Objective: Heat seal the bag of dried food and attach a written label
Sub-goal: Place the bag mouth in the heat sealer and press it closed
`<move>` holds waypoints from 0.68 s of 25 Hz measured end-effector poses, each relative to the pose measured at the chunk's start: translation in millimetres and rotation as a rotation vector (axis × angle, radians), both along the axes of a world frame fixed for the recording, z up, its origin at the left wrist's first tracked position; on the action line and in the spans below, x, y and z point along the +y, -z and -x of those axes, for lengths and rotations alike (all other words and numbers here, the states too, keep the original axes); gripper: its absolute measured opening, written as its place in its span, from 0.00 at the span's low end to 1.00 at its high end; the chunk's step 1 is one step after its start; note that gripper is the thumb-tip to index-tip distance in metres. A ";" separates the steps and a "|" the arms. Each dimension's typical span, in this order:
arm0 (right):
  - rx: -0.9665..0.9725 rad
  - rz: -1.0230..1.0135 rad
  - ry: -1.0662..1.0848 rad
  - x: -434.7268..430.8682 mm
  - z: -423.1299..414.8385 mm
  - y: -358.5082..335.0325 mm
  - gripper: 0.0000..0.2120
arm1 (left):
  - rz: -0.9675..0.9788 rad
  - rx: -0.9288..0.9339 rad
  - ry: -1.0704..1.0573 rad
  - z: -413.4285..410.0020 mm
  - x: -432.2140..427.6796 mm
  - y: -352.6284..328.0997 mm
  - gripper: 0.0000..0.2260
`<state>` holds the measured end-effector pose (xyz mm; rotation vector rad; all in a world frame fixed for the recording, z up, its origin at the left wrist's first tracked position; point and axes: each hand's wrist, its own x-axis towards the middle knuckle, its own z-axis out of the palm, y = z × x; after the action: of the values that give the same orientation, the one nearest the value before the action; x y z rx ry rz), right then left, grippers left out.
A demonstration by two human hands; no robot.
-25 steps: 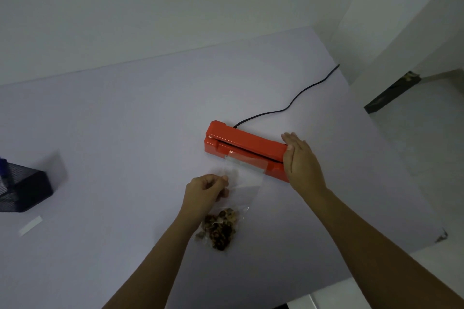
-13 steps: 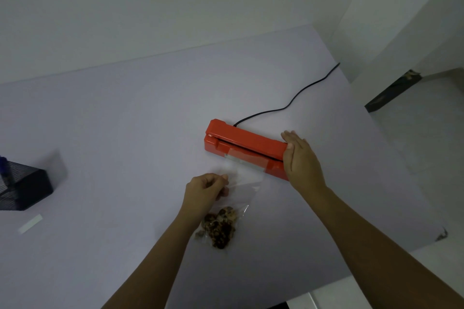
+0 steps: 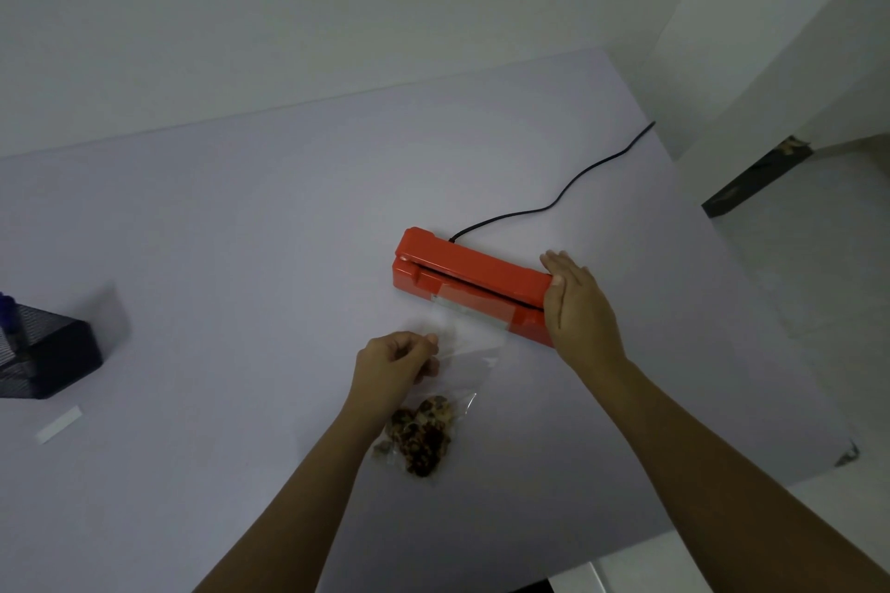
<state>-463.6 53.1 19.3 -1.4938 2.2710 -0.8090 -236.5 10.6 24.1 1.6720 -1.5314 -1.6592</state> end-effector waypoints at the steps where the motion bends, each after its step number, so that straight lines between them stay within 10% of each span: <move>1: 0.003 -0.001 0.001 -0.4 -0.3 0.0 0.30 | 0.000 0.001 -0.002 -0.2 0.1 0.4 0.12; 17: 0.017 -0.024 -0.008 -0.2 1.3 0.6 0.27 | 0.018 0.005 -0.008 -0.7 0.5 4.8 0.12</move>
<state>-464.9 52.9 18.7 -1.5036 2.2774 -0.7675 -235.8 11.1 19.3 1.6615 -1.5313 -1.6395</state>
